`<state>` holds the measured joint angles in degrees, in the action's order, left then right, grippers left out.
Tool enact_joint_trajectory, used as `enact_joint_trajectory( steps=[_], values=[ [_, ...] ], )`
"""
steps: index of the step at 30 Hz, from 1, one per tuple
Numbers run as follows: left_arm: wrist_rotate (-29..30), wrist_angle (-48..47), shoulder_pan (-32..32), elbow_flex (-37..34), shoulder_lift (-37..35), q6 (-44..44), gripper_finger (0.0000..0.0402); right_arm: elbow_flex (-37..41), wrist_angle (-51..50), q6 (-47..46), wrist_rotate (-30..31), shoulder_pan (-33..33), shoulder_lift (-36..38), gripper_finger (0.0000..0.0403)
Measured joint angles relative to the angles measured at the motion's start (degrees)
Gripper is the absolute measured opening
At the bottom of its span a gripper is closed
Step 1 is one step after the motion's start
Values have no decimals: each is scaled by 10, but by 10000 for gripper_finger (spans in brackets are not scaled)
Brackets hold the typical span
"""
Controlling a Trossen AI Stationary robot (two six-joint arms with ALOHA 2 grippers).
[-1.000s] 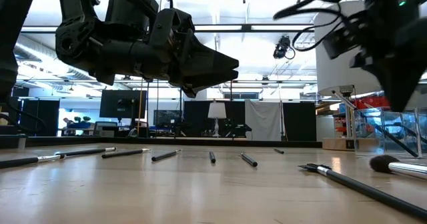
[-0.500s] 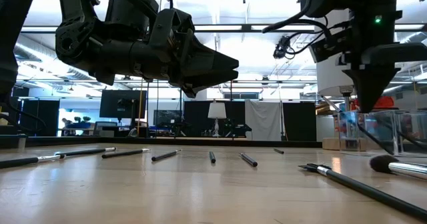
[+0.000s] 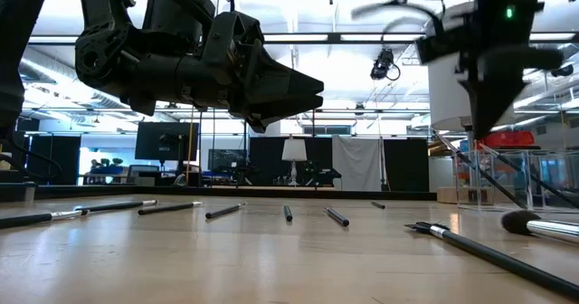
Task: Put items in baskets/containers
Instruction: Adjust the transparent organizer, then put the black highlighter brush into the transparent bin
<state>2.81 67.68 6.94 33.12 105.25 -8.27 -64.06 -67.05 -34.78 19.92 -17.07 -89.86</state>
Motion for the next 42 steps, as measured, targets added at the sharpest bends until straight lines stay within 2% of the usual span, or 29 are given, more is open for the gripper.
enact_joint_trajectory(
  steps=[5, 10, 13, 15, 18, 22, 25, 28, 31, 35, 38, 42],
  values=[
    [0, -1, 0, 0, 0, 0, 177, -43, 48, -61, 11, -53, 1, 4],
    [0, -3, 1, 0, 0, -3, 177, -35, 170, -109, 82, -124, 1, 4],
    [0, -3, 3, 0, 0, -3, 177, -15, 210, -192, 154, -182, 1, 4],
    [0, -3, 5, 0, 0, -2, 177, -8, 209, -278, 171, -222, 1, 4],
    [0, -3, 7, 0, 0, -1, 177, -1, 159, -444, 132, -279, 1, 4],
    [0, -3, 7, 0, 0, 0, 177, 8, 93, -660, 42, -341, 1, 10],
    [0, -3, 7, 0, 0, 0, 177, 28, 94, -757, -25, -376, 1, 37],
    [0, -3, 7, 0, 0, 0, 177, 63, 137, -820, -56, -405, 1, 87],
    [0, -3, 7, 0, 0, 1, 177, 103, 203, -834, -59, -429, 0, 152],
    [0, -3, 7, 0, 0, 2, 177, 136, 301, -787, -46, -437, -15, 223],
    [0, -3, 6, 0, 0, 2, 177, 126, 293, -752, -25, -437, -53, 238],
    [5, -2, 6, 0, 0, 5, 177, 94, 249, -750, 1, -437, -113, 229]
  ],
)
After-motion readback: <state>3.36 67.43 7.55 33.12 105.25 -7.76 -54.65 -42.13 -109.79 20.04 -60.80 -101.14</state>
